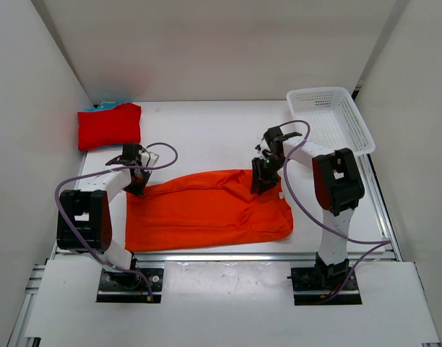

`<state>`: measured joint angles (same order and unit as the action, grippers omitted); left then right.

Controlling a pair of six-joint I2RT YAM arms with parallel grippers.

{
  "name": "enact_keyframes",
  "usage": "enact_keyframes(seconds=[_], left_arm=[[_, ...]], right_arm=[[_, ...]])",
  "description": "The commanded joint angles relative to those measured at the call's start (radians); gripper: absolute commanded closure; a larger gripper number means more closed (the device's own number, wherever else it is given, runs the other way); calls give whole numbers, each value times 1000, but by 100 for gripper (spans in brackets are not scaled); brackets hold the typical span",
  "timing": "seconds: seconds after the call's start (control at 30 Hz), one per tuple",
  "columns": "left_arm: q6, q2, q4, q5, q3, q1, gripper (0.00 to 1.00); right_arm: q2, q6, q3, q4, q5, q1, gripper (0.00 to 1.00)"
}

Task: Fold and stack the t-shirts

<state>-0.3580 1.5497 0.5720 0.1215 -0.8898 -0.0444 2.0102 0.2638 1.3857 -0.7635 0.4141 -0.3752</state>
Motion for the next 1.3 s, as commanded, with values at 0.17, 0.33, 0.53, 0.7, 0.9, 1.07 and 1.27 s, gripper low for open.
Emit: enact_keyframes(seconds=[0.17, 0.33, 0.53, 0.7, 0.9, 1.07, 1.27], left_arm=[[1, -26, -1, 12, 11, -2, 100], [-2, -25, -8, 12, 14, -2, 100], [-1, -28, -3, 15, 11, 1, 100], [11, -28, -1, 4, -1, 12, 100], [28, -13, -1, -20, -75, 26, 100], [40, 71, 3, -43, -216, 41, 100], [70, 145, 15, -57, -320, 44, 100]], right_arm=[[-17, -6, 19, -20, -32, 6, 55], [-1, -26, 9, 10, 60, 4, 63], [32, -55, 35, -6, 146, -4, 64], [54, -74, 45, -16, 178, 4, 92], [50, -72, 90, -25, 186, 38, 100], [101, -61, 327, -88, 124, 125, 100], [136, -61, 503, -129, 126, 162, 100]])
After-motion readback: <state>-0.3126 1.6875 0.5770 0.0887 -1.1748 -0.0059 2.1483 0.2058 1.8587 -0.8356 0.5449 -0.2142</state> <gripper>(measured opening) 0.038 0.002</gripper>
